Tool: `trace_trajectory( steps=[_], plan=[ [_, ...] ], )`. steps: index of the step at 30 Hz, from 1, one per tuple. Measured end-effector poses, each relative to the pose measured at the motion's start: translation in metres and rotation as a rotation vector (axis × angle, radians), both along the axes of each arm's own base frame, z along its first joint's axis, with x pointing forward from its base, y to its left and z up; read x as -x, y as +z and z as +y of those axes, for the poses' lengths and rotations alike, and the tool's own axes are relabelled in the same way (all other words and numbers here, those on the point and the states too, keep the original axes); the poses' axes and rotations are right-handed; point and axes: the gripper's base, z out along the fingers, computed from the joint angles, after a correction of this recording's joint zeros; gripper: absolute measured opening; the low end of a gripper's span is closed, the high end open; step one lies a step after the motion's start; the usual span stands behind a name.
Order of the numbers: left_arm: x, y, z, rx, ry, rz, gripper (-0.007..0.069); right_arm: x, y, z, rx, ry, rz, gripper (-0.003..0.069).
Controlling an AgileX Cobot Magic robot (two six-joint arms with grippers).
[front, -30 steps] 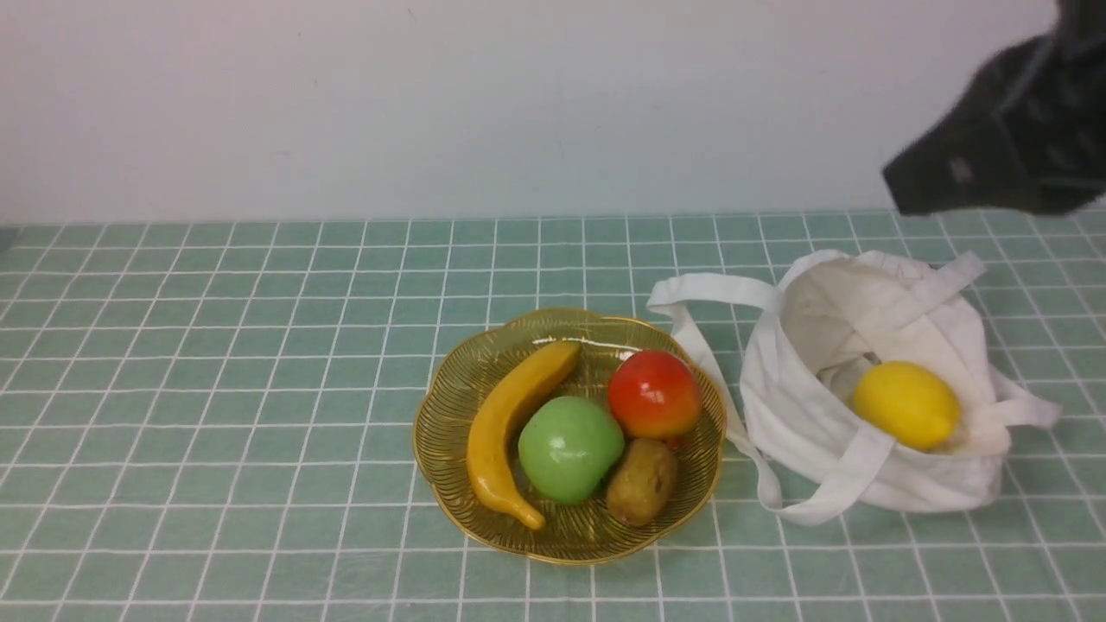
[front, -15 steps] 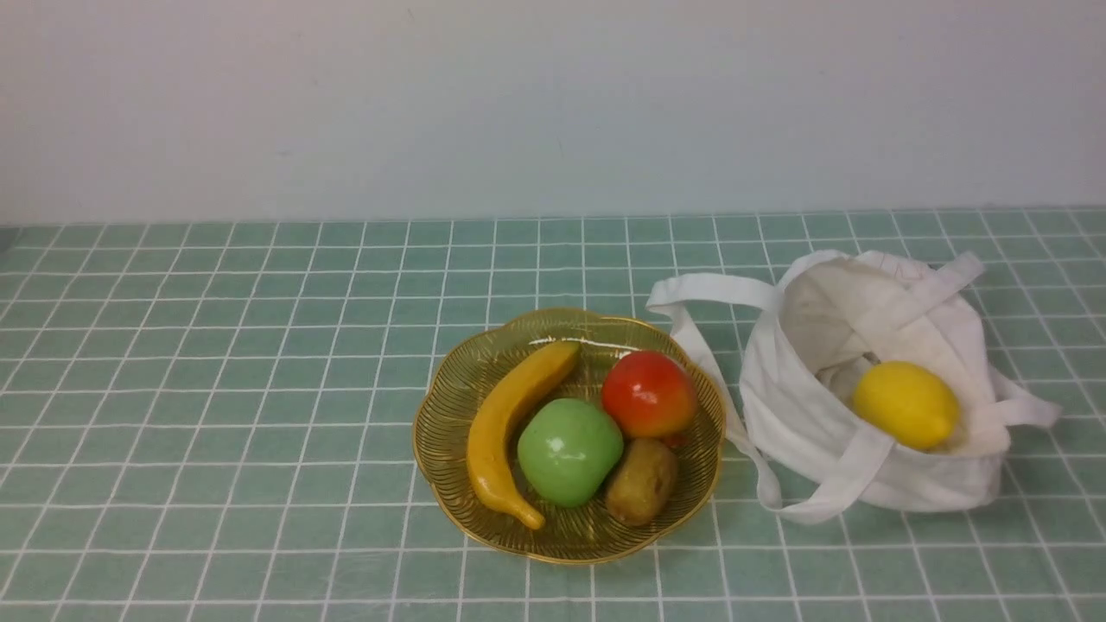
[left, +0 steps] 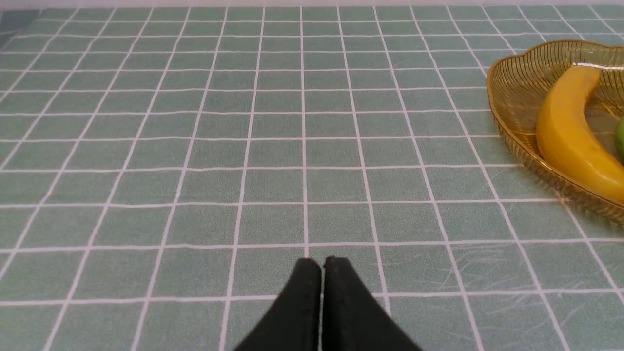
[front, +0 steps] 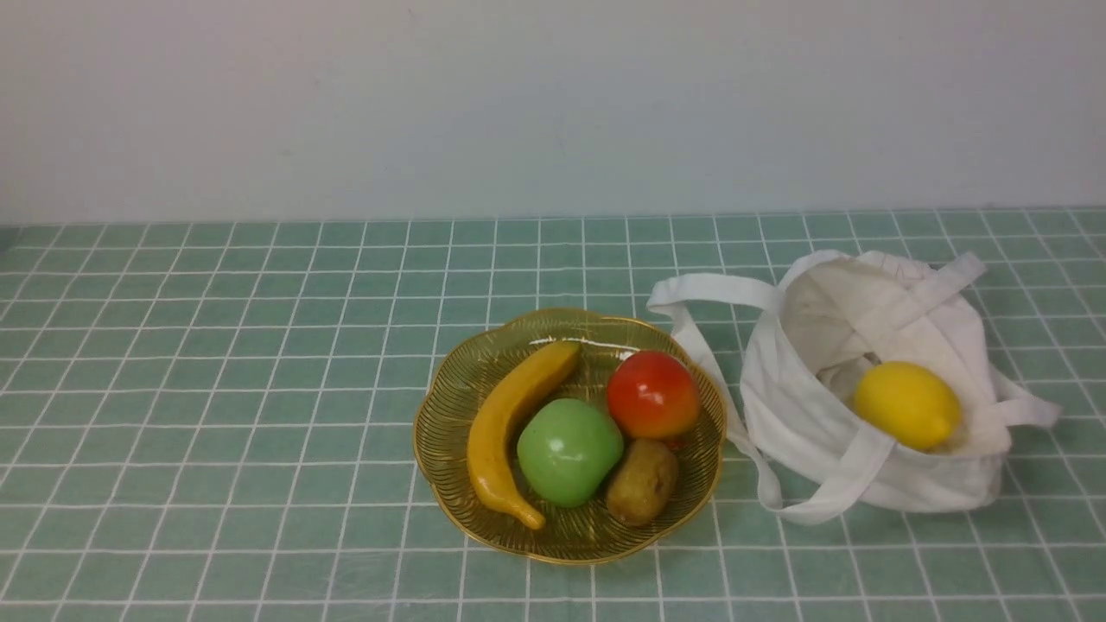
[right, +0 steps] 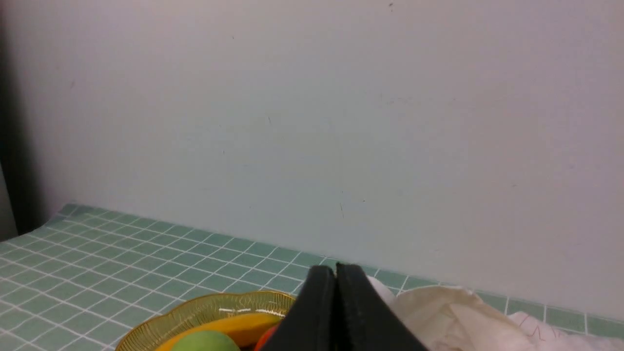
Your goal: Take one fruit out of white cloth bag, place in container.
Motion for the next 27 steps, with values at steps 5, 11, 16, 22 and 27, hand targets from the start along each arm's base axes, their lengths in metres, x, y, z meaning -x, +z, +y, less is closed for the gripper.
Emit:
trace_trajectory(
  steps=[5,11,16,22,27],
  plan=[
    [0.0,0.0,0.0,0.0,0.0,0.0,-0.0008,0.0,0.001,0.0,-0.003,0.0,-0.006,-0.0014],
    [0.0,0.0,0.0,0.0,0.0,0.0,-0.0008,0.0,0.0,0.0,-0.002,0.0,-0.005,-0.0014],
    [0.0,0.0,0.0,0.0,0.0,0.0,-0.0008,0.0,0.0,0.0,0.0,0.0,-0.006,-0.0014],
    [0.0,0.0,0.0,0.0,0.0,0.0,-0.0008,-0.001,-0.003,0.0,0.003,0.0,0.0,-0.0014],
    [0.0,0.0,0.0,0.0,0.0,0.0,-0.0008,-0.001,-0.029,-0.001,0.03,-0.022,0.038,-0.0014]
  ],
)
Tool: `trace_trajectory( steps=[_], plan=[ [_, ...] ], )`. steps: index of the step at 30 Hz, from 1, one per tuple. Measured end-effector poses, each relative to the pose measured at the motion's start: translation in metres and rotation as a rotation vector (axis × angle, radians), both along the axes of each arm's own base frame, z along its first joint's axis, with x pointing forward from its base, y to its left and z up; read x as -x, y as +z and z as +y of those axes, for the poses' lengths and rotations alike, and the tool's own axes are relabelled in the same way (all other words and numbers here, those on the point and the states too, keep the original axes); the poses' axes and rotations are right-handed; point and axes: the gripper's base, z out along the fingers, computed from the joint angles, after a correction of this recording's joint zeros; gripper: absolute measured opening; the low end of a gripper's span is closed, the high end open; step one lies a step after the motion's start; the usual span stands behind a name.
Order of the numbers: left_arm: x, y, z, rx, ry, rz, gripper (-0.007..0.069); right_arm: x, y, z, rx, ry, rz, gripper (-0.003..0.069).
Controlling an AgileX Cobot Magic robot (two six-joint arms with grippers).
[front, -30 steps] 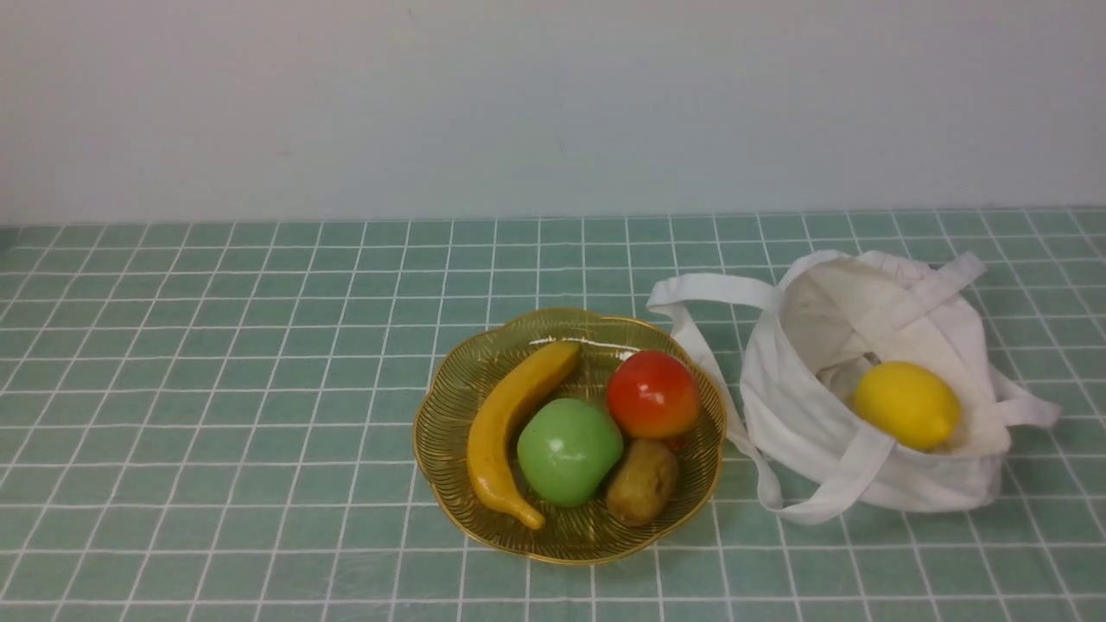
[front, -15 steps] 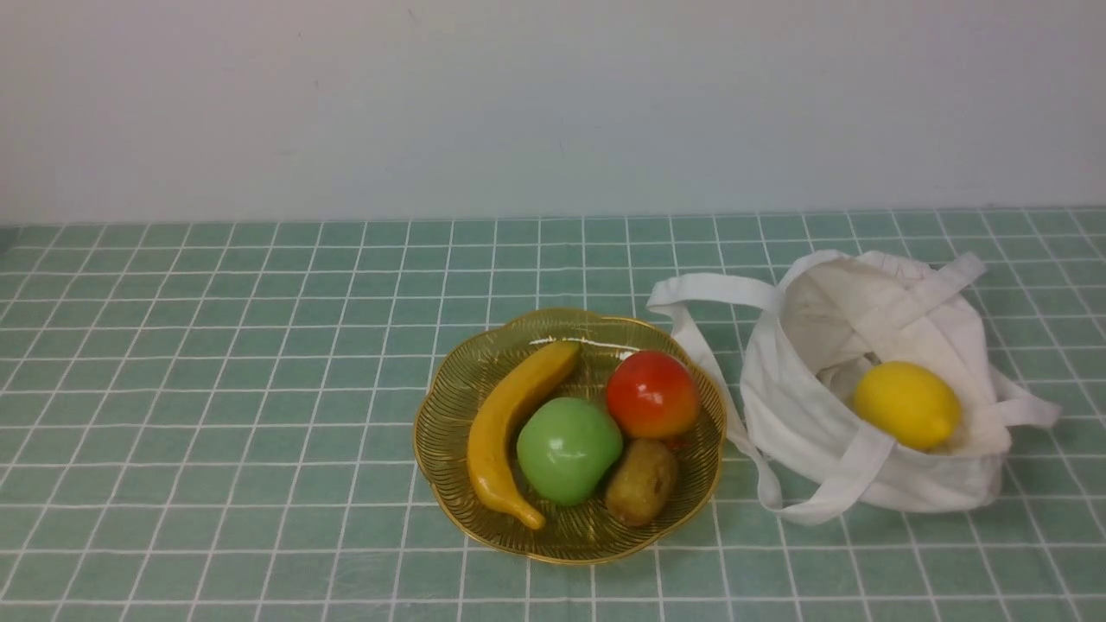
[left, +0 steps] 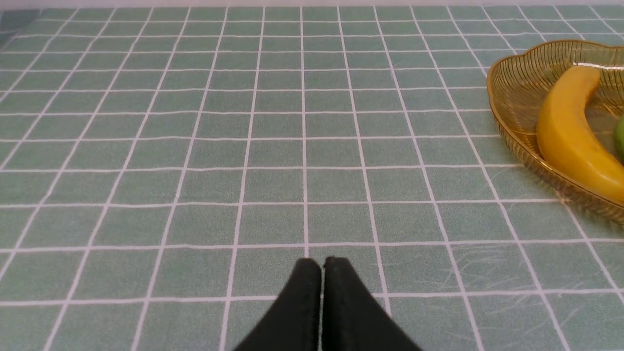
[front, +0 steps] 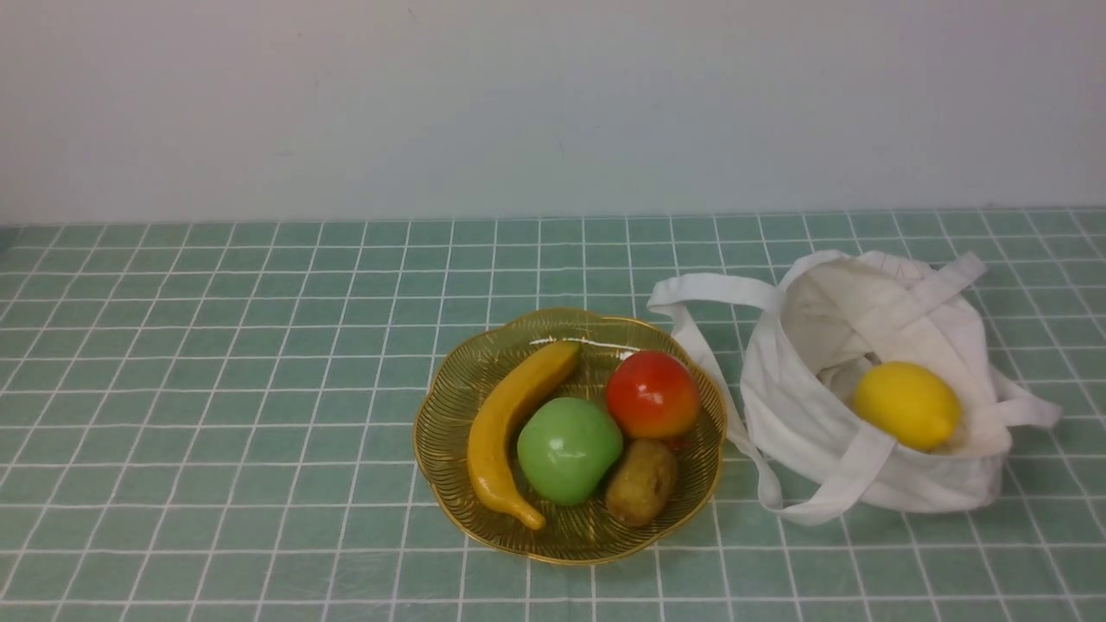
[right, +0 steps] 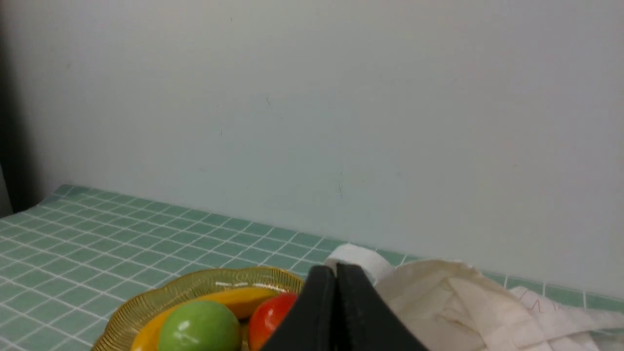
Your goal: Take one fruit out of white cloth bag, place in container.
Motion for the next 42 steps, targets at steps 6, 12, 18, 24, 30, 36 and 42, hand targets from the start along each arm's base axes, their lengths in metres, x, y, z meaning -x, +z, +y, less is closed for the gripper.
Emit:
trace_trajectory(
  steps=[6,12,18,24,30,36,42],
  plan=[
    [0.0,0.0,0.0,0.0,0.0,0.0,-0.0008,-0.001,-0.051,-0.01,0.027,-0.16,0.114,-0.0014],
    [0.0,0.0,0.0,0.0,0.0,0.0,-0.0008,0.0,-0.063,-0.017,0.038,-0.287,0.209,-0.0014],
    [0.0,0.0,0.0,0.0,0.0,0.0,-0.0008,0.0,-0.066,-0.021,0.039,-0.358,0.25,-0.0014],
    [0.0,0.0,0.0,0.0,0.0,0.0,-0.0008,0.0,-0.066,-0.022,0.037,-0.375,0.253,-0.0014],
    [0.0,0.0,0.0,0.0,0.0,0.0,-0.0008,0.0,-0.066,-0.021,0.041,-0.35,0.252,-0.0014],
    [0.0,0.0,0.0,0.0,0.0,0.0,-0.0008,0.0,-0.066,-0.018,0.05,-0.304,0.25,-0.0014],
    [0.0,0.0,0.0,0.0,0.0,0.0,-0.0008,0.0,-0.067,-0.018,0.05,-0.303,0.25,-0.0014]
  ],
)
